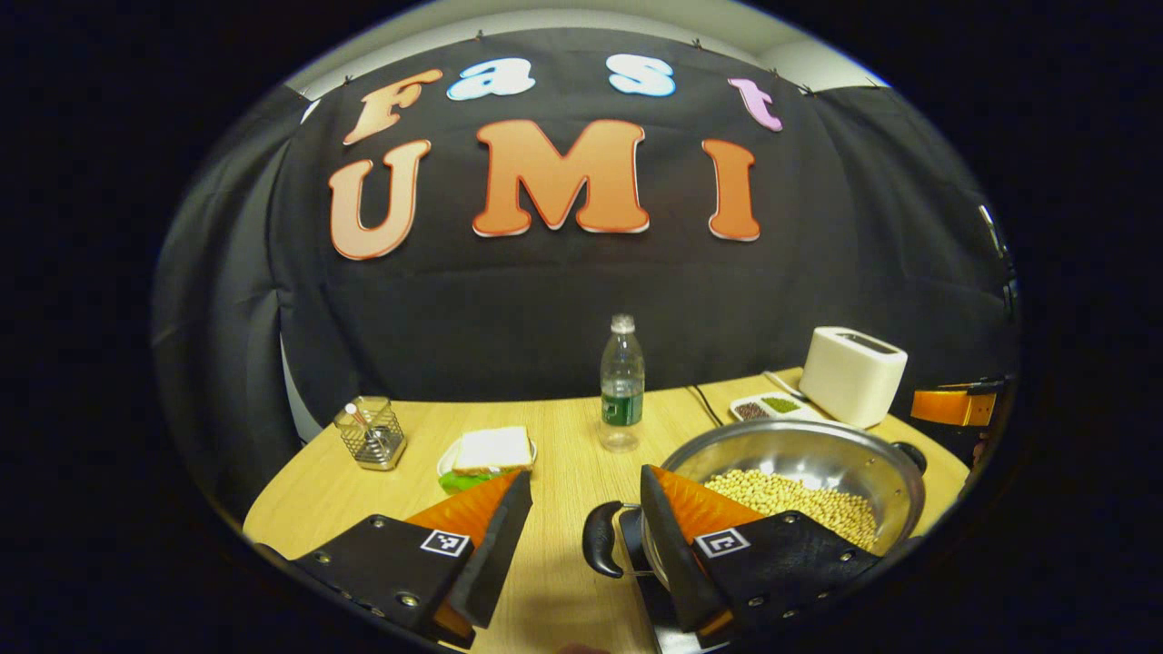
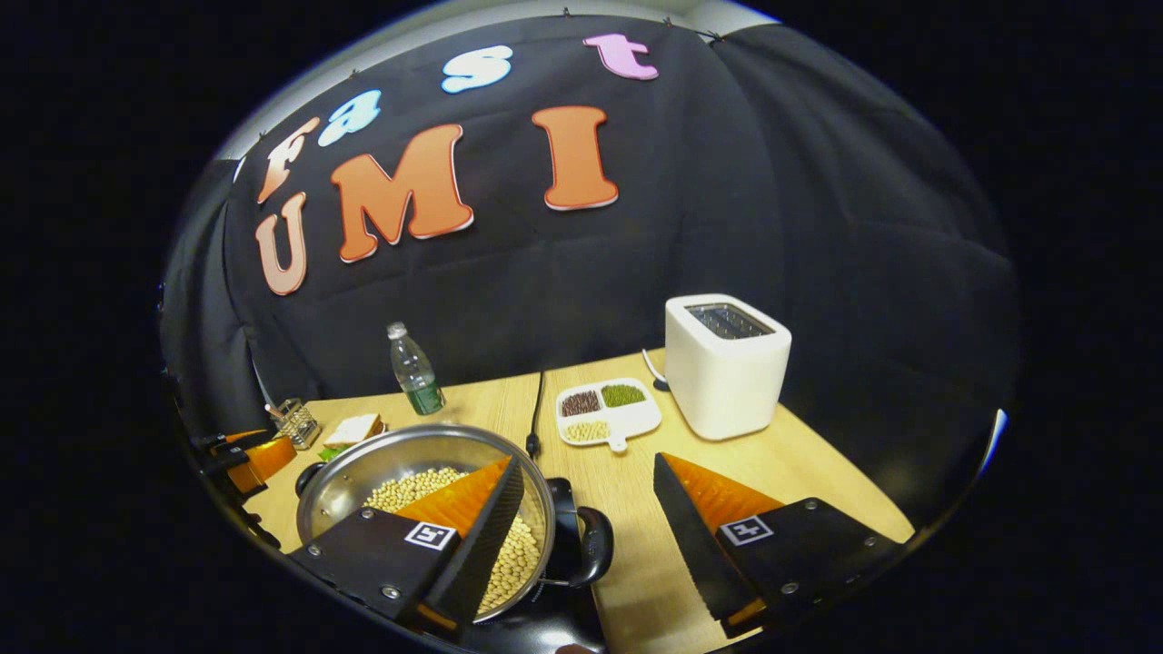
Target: First push the handle of the pot to place it horizontally, then grasp the pot with both hands and set it on the induction cooktop.
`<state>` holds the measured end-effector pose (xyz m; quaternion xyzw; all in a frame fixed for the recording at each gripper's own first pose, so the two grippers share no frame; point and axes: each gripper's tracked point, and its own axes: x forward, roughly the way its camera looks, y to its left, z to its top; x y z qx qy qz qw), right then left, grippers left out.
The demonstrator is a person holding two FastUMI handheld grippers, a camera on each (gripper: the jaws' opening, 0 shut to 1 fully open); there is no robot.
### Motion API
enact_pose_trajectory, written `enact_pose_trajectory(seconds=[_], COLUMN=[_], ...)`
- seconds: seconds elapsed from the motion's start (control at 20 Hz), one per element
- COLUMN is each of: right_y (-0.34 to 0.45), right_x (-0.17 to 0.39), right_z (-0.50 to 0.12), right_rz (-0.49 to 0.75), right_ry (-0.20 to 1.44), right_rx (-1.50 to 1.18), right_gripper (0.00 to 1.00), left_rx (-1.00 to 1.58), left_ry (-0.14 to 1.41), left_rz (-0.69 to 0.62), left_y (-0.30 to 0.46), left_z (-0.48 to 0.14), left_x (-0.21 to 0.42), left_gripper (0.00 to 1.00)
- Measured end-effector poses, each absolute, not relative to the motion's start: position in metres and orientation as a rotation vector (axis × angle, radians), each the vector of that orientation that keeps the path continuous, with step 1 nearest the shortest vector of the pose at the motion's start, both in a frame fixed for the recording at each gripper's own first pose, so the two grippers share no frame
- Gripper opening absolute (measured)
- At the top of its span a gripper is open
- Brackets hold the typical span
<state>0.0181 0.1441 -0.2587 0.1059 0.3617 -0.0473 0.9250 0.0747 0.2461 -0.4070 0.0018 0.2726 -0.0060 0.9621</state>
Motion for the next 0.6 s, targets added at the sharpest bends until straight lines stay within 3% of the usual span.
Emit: enact_pose_trajectory(seconds=[0.6], right_y=[0.140], right_x=[0.005], right_z=[-0.029], right_rz=[-0.005], right_ry=[0.307], right_rx=[0.113], right_gripper=[0.93], left_rx=[0.013], left_ry=[0.128], left_rz=[0.136], left_y=[0.327], left_z=[-0.122], left_x=[0.006], left_gripper=[0.73])
